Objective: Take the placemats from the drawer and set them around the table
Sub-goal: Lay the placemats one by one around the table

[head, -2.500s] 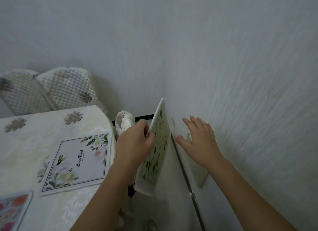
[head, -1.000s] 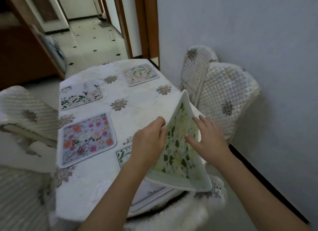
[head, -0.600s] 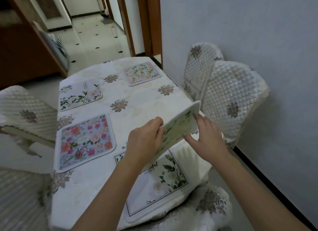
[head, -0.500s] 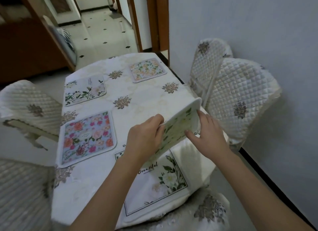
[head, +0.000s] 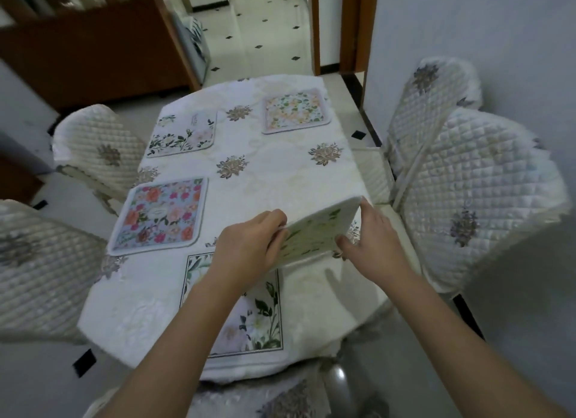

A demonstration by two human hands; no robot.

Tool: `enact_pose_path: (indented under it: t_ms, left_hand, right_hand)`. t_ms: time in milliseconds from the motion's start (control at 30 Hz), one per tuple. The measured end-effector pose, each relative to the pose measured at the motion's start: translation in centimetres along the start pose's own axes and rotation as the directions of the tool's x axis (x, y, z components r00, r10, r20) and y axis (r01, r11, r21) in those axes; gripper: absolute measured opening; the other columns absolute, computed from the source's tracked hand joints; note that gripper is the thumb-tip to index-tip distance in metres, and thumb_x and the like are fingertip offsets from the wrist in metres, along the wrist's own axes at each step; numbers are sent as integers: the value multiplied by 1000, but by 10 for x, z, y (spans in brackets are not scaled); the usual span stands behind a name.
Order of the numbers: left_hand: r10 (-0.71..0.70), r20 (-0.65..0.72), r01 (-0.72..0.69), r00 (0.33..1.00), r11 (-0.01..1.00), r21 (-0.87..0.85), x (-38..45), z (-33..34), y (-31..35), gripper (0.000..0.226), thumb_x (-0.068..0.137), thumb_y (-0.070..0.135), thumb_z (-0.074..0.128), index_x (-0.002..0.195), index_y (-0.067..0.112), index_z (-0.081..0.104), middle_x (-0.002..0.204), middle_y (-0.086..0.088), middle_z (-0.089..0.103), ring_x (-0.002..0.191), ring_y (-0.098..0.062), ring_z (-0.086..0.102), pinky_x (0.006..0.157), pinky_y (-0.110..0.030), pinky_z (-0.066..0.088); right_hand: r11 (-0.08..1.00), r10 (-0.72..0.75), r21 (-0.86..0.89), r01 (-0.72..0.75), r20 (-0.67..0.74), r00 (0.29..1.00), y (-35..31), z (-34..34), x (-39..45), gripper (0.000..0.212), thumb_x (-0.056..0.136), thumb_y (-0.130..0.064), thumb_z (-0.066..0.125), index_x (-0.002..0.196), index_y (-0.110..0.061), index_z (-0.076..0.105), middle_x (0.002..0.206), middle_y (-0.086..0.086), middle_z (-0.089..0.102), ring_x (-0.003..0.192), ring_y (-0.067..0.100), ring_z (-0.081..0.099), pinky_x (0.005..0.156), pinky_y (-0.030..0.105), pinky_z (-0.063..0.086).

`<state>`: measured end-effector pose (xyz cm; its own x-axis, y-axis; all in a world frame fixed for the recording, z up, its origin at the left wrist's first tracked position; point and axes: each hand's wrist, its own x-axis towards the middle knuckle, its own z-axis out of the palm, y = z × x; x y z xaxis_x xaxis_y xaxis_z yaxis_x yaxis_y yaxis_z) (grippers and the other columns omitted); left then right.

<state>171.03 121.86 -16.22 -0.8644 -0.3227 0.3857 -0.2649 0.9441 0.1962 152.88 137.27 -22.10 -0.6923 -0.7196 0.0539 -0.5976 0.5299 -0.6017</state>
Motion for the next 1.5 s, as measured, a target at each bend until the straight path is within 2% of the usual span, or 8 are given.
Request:
enact_pose_path:
  t_ms: [267, 467, 667, 800, 1067, 1200, 1367, 1500]
  left_hand:
    - [-55, -90, 58, 994, 998, 24, -3, -26, 6, 9, 96, 24, 59, 91, 18, 56, 72, 9, 55, 48, -13, 44, 42, -25, 38]
    - [-58, -173, 58, 983, 998, -8, 17, -28, -5, 8, 95, 22, 61, 90, 16, 57, 70, 9, 54, 46, -12, 37, 45, -20, 27]
    - [-67, -215, 56, 974, 997, -57, 42, -13, -10, 10, 97, 28, 57, 91, 20, 56, 70, 9, 56, 54, -16, 52, 45, -29, 41]
    - [-80, -226, 60, 971, 994, -94, 57, -3, -12, 10, 97, 27, 58, 91, 19, 57, 71, 9, 58, 57, -16, 54, 48, -33, 44]
    - [-125, -116, 126, 985, 992, 4, 120, 36, -36, 9, 97, 31, 55, 94, 23, 56, 76, 8, 61, 59, -17, 54, 51, -31, 43]
    - [-158, -60, 164, 986, 981, 105, 168, 60, -41, 11, 98, 32, 52, 95, 22, 54, 79, 7, 60, 59, -17, 54, 50, -31, 43]
    - [-315, 37, 305, 948, 937, 170, 223, 90, -49, 23, 98, 44, 48, 103, 22, 53, 94, 8, 64, 70, -18, 56, 59, -34, 50]
    - [-459, 80, 428, 885, 868, 252, 229, 109, -68, 31, 96, 51, 47, 102, 22, 57, 87, 7, 62, 73, -18, 57, 61, -34, 50]
  right_hand:
    - [998, -66, 20, 67, -41, 997, -13, -14, 13, 47, 86, -31, 66, 122, -10, 45, 110, 8, 55, 104, 28, 51, 81, 42, 46]
    - [995, -93, -56, 88, -108, 990, -19, -29, 16, 33, 88, -25, 64, 111, -10, 45, 102, 8, 54, 96, 28, 53, 76, 42, 47]
    - [997, -7, 78, 18, -135, 991, -5, -28, 23, 24, 92, -21, 58, 106, -15, 40, 95, 4, 56, 83, 26, 57, 61, 36, 42]
    - [991, 65, 123, -50, -115, 991, 10, -20, 32, 22, 94, -23, 56, 112, -17, 45, 95, 1, 61, 82, 23, 58, 66, 37, 47]
    - [991, 110, 80, -109, -4, 994, 50, -9, 104, 20, 97, -23, 50, 93, -11, 65, 83, 2, 66, 78, 22, 62, 68, 37, 52]
    - [996, 86, -3, -86, 42, 995, 76, -6, 147, 25, 98, -26, 50, 83, -9, 60, 73, 2, 61, 66, 19, 56, 53, 30, 40]
    - [999, 49, 2, -49, 150, 988, 113, 3, 205, 30, 98, -29, 48, 84, -4, 59, 76, 9, 62, 69, 26, 59, 65, 38, 50]
    - [1000, 17, -14, -14, 199, 980, 130, 12, 240, 30, 98, -24, 48, 80, -2, 56, 70, 9, 57, 64, 25, 53, 54, 32, 35]
